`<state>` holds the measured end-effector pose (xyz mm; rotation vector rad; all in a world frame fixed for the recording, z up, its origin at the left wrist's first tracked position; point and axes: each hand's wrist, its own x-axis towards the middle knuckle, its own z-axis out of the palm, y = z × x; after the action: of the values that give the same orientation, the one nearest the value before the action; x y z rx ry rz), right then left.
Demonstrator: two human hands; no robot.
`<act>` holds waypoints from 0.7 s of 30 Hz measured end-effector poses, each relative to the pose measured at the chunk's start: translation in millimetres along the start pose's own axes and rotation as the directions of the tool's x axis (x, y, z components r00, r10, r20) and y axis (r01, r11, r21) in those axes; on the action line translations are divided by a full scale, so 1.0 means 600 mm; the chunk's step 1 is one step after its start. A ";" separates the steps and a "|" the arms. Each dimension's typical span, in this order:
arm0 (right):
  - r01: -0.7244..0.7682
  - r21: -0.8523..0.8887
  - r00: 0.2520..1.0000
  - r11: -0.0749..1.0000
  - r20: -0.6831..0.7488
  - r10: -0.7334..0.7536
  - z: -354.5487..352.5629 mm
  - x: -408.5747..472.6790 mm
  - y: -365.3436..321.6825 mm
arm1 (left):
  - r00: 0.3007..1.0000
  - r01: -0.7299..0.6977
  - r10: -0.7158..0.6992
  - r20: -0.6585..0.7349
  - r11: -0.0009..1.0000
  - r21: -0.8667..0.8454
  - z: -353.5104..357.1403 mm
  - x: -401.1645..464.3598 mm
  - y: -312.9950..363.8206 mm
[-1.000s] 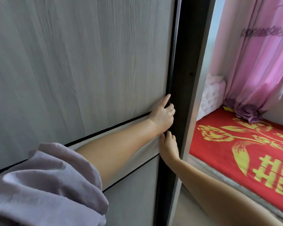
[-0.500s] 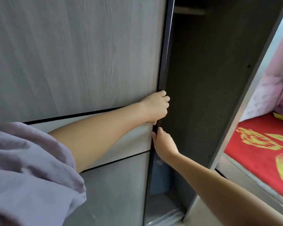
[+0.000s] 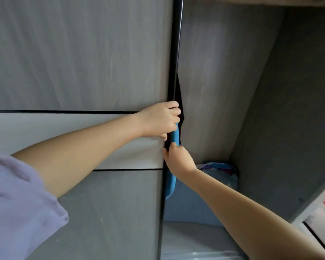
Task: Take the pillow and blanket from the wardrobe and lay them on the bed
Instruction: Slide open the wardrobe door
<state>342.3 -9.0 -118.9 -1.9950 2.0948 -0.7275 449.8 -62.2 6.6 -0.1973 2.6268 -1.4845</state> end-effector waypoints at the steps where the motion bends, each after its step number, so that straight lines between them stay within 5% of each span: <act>1: 0.008 0.011 1.000 1.000 0.014 -0.008 0.007 0.001 -0.014 | 0.999 0.021 -0.021 0.029 1.000 0.008 -0.005 -0.018 -0.001; 21: 0.191 0.064 0.953 0.979 0.228 -0.201 0.084 0.020 -0.216 | 0.933 0.253 -0.259 0.251 0.966 0.057 0.014 -0.239 0.025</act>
<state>479.1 -31.8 -102.1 -2.1694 1.7558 -0.5290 591.3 -37.3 -5.5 -0.7054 2.4455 -1.4463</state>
